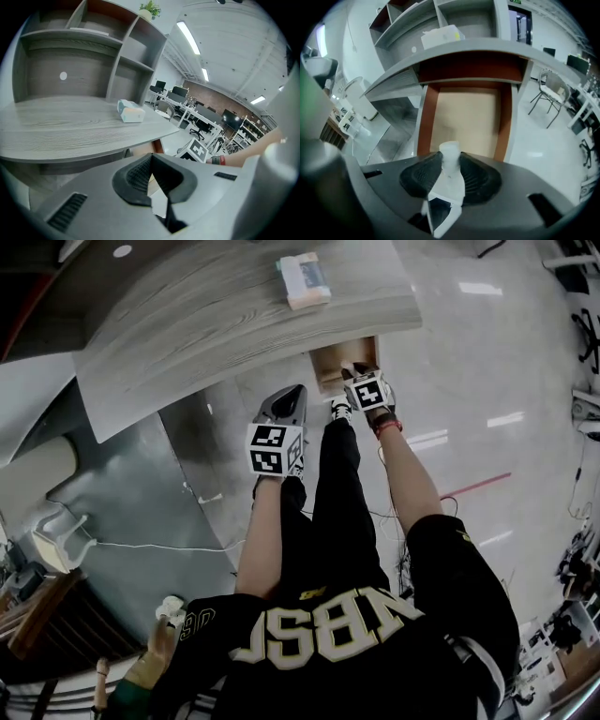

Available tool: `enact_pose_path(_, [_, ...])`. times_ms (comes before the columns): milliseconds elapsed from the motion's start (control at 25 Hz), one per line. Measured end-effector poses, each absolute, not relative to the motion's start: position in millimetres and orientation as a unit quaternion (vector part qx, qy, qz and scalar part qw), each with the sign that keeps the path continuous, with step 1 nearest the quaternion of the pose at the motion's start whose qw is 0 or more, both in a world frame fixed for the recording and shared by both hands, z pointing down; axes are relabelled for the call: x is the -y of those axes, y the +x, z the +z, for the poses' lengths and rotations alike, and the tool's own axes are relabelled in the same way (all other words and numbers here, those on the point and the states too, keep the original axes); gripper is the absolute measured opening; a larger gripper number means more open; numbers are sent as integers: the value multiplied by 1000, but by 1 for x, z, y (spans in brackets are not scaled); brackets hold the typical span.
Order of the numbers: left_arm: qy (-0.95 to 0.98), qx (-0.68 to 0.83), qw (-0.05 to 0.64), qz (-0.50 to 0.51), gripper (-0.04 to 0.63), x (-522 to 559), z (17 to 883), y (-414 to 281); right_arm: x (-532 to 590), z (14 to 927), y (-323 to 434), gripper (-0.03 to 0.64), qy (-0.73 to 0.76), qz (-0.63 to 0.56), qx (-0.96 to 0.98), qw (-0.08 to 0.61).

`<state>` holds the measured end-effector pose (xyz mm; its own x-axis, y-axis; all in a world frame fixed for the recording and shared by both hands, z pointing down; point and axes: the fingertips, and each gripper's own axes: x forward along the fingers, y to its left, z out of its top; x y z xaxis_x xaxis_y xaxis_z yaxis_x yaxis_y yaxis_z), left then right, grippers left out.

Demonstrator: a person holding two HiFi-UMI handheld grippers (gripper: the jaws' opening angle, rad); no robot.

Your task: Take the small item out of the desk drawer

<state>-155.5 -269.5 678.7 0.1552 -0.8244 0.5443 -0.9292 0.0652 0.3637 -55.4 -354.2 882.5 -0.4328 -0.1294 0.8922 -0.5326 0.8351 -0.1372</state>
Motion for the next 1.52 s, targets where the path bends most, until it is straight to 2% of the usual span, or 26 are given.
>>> enact_pose_path(840, [713, 636, 290, 57, 15, 243, 616, -166, 328, 735, -16, 130, 338, 217, 846, 350])
enact_pose_path(1240, [737, 636, 226, 36, 15, 248, 551, -174, 314, 638, -19, 130, 386, 203, 862, 256])
enact_pose_path(1520, [742, 647, 171, 26, 15, 239, 501, -186, 301, 562, -33, 130, 401, 130, 881, 214])
